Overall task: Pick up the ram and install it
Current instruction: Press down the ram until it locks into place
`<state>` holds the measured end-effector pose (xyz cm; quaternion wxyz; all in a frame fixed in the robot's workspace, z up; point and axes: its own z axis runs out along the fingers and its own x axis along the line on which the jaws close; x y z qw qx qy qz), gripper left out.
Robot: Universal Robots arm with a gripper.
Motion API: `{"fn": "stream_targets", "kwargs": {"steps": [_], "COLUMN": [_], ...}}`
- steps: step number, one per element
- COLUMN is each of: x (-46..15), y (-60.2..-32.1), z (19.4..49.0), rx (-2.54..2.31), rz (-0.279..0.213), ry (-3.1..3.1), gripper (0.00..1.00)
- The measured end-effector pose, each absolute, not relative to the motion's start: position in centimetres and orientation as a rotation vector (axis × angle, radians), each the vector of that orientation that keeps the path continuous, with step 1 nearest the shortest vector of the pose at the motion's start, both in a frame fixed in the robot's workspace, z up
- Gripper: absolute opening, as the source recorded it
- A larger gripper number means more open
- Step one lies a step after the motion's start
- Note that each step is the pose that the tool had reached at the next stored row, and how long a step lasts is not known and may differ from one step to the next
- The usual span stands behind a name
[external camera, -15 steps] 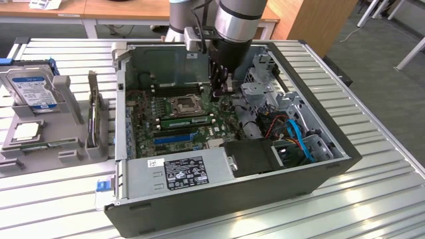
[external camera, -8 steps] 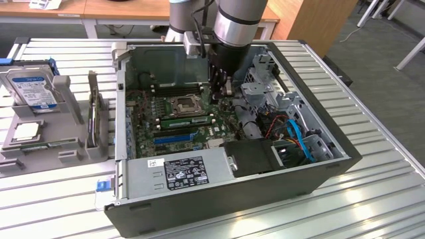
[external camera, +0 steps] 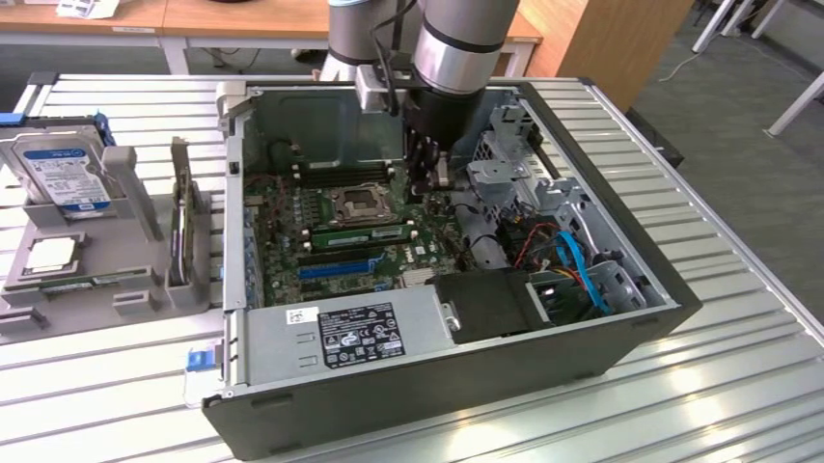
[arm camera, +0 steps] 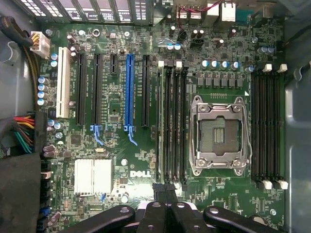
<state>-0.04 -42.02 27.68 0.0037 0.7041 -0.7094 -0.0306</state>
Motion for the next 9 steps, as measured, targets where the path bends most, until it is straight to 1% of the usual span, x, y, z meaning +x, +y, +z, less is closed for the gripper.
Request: {"fn": "stream_targets", "kwargs": {"steps": [9], "x": [-0.04], "y": [-42.02], "z": [26.89], "rx": [2.207], "rz": [-0.096], "ry": [-2.224], "gripper": [0.1]}}
